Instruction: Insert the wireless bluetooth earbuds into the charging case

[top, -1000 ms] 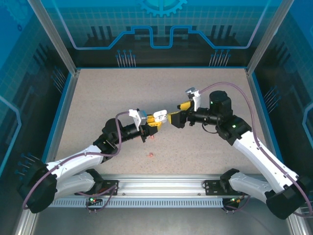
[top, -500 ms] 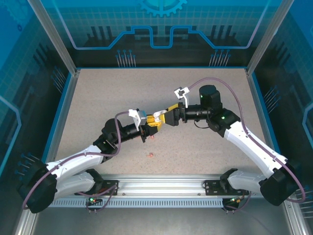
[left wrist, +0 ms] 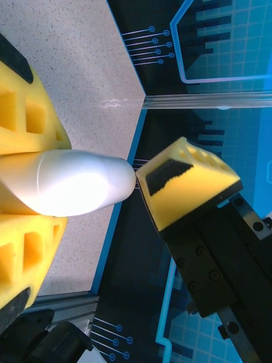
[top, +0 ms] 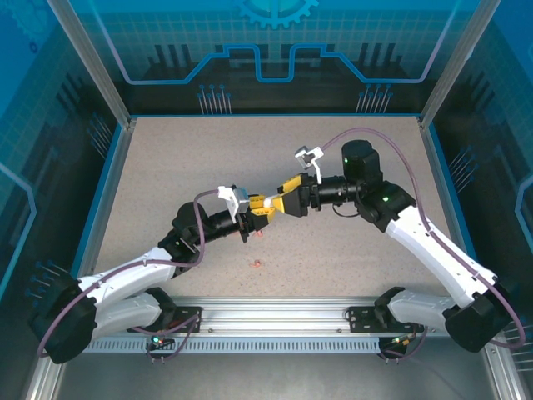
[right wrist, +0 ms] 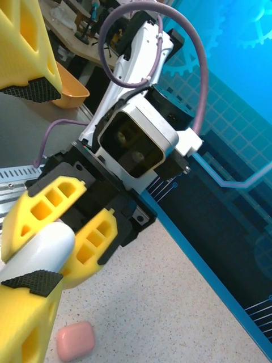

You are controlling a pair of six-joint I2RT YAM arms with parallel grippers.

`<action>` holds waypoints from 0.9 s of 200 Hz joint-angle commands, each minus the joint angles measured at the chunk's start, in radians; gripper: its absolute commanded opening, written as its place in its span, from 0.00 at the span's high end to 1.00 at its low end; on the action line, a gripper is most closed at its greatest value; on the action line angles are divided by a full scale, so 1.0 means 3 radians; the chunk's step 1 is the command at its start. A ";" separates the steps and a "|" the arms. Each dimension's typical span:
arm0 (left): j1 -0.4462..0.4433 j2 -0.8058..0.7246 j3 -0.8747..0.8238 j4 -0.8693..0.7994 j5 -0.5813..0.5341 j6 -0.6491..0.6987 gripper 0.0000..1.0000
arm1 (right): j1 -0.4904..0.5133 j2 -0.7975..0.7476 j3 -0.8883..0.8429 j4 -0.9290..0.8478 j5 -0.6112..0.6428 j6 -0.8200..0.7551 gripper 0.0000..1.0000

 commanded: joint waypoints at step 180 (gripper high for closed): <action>-0.0015 0.2203 0.1424 -0.1892 -0.0142 -0.1296 1.00 | -0.0560 -0.1457 -0.1277 -0.0857 0.3271 0.0210 0.00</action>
